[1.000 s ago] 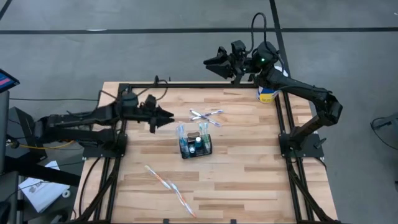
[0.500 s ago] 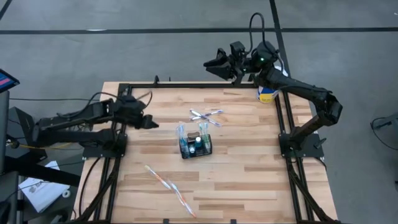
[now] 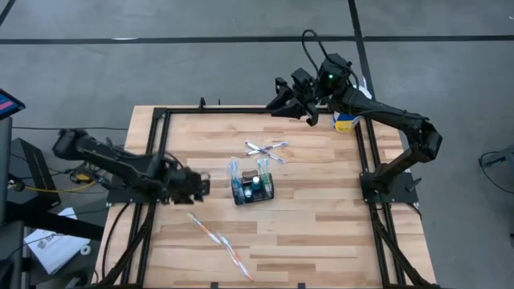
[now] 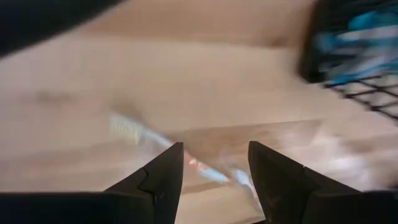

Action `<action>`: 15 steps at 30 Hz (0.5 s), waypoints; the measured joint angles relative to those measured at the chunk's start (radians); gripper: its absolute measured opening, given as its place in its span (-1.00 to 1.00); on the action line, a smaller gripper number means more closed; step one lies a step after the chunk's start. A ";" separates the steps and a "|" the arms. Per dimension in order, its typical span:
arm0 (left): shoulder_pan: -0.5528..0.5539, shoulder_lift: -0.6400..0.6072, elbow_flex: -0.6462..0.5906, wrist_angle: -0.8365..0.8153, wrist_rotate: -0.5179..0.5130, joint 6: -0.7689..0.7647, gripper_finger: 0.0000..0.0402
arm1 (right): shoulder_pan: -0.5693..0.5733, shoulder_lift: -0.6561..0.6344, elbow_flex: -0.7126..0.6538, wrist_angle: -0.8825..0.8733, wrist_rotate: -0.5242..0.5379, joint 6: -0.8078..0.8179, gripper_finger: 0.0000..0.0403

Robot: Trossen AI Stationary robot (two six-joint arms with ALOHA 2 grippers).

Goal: Pick & Place toothbrushing station
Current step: Put the left orange toothbrush into the mesh organizer

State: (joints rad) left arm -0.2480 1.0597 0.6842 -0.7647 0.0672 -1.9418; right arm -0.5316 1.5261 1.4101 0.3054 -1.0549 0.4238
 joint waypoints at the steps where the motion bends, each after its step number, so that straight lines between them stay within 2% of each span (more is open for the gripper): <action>1: -0.029 0.022 0.000 0.012 0.000 -0.057 -0.13 | 0.000 0.000 0.000 -0.002 -0.001 -0.004 -0.37; 6: -0.134 0.104 0.000 0.076 0.001 -0.261 -0.13 | -0.001 0.000 0.000 -0.006 -0.021 -0.013 -0.37; 11: -0.144 0.158 0.000 0.078 0.049 -0.287 -0.13 | -0.001 0.000 0.000 -0.006 -0.049 -0.016 -0.37; 15: -0.139 0.204 0.000 0.072 0.023 -0.291 -0.13 | -0.001 0.000 0.000 -0.006 -0.048 -0.016 -0.37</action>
State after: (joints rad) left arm -0.3875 1.2640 0.6842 -0.6927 0.0904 -2.2333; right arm -0.5323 1.5261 1.4101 0.2996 -1.1030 0.4079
